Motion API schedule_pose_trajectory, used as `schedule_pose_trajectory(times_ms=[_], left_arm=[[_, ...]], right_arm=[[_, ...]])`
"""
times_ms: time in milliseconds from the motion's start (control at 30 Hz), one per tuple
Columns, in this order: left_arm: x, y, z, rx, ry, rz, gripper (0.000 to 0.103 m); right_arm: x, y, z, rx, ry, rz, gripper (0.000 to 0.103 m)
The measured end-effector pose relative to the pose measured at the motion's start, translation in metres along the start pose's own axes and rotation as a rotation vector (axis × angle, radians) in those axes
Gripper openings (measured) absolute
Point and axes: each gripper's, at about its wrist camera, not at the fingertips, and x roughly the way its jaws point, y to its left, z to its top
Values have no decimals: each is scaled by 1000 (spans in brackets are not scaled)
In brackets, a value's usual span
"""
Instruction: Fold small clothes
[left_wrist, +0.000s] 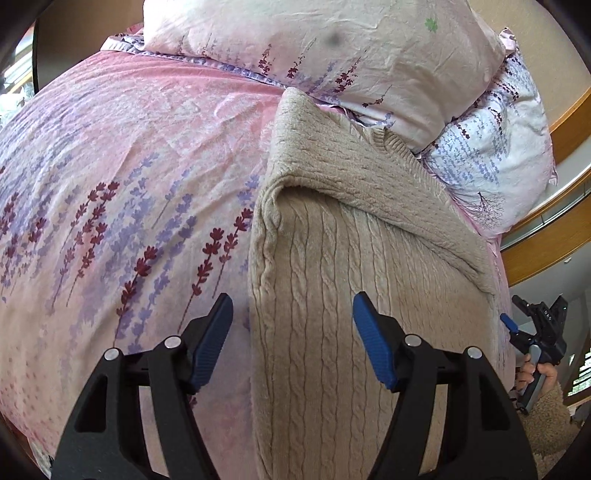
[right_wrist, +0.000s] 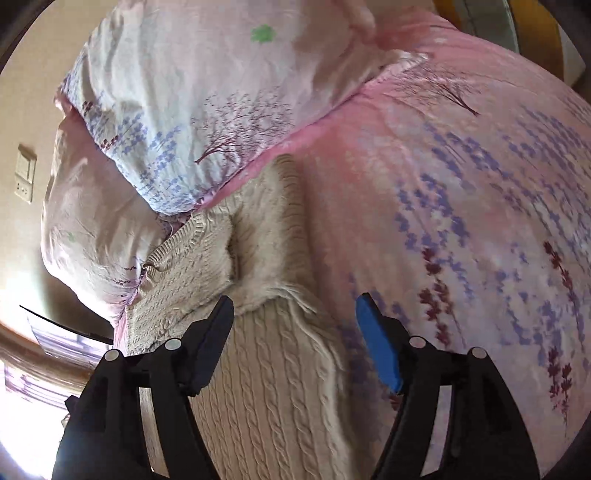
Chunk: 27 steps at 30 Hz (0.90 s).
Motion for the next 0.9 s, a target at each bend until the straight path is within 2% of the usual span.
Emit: schedule_pose_trajectory(times_ms=[100,200,267,333,467,700,800,900], left_arm=[[-2,2,-7,-23,12,-50,63],[-3,4,-13,-46,24,-90,61],[-3,5,-17,-62,31,-115,59],[-4,7,-22,-86,44,-147,55],[-7,14,-35,-136,82,-225,49],[-21,13,-63,-151,199,-334,46],[-26,9,-75,-142,242,-348,46],[-26,6,-82,-145,286,-355,43]], right_arm=[[-4,-21,-12,64,55,60,65],[-3,-27,-24,63,117,85,59],[-6,-29,-31,59,138,115,58],[-8,-33,-38,70,176,159,51],[-6,-32,-58,67,266,242,49],[-13,-31,-98,47,427,352,41],[-18,-31,-116,32,497,377,33],[-18,-26,-133,0,569,372,31]])
